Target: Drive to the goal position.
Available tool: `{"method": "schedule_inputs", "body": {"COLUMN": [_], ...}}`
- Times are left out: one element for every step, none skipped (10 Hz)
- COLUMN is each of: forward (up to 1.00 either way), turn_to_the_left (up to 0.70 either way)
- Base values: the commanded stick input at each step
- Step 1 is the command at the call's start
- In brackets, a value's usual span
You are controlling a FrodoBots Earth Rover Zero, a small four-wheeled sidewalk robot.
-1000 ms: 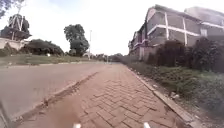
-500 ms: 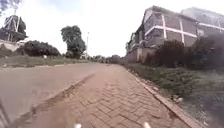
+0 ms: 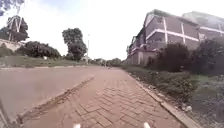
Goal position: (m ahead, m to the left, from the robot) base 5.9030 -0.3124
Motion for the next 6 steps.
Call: {"method": "schedule_inputs", "body": {"forward": [0.50,0.50,0.50,0.50,0.50,0.50], "turn_to_the_left": [0.00,0.00,0.00,0.00,0.00,0.00]}}
